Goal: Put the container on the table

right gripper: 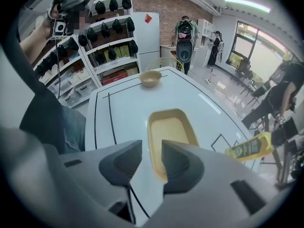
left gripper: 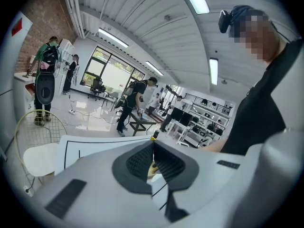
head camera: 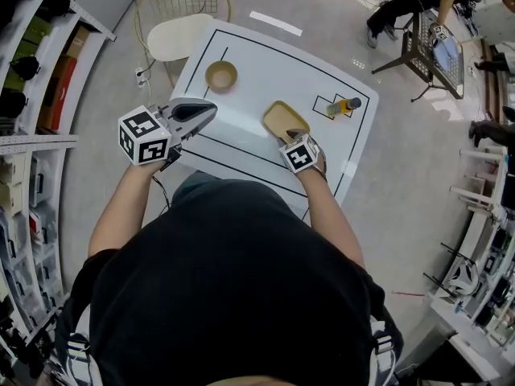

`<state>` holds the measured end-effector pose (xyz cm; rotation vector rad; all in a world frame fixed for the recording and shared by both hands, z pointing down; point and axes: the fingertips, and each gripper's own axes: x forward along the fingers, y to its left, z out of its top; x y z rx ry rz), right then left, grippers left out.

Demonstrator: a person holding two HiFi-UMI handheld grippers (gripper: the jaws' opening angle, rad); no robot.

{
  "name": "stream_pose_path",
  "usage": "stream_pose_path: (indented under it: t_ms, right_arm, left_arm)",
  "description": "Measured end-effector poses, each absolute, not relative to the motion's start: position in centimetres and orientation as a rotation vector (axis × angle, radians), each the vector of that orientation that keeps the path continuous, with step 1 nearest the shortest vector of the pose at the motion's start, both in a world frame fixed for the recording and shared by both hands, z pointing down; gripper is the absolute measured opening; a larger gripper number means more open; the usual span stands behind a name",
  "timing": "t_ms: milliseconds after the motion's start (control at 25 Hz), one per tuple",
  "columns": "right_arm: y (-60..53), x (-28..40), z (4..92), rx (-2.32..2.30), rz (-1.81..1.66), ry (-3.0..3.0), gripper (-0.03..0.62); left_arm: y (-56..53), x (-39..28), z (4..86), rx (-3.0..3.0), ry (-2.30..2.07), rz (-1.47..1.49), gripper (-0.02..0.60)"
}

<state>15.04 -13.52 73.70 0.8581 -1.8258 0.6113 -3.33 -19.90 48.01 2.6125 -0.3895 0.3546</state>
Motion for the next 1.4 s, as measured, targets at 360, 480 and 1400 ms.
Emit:
stream_pose_path:
  t_ms: [360,480,1400]
  right_arm:
    - [-14.1,16.3,70.1,0.918,0.624,-1.881,0.129]
    - [-14.3,16.7,68.5,0.949,0.616,-1.902,0.129]
    - [-13.8,22.0,59.0,1.205,0.543,-1.965,0.120]
  left_arm:
    - [-19.6,-1.4,46.8,2.632,-0.374,0.359,0.008]
    - [-19.3,-0.8,46.6,2.638,-0.361,0.362,0.008]
    - [-16.7,2.6,44.0,2.714,-0.270,0.369,0.008]
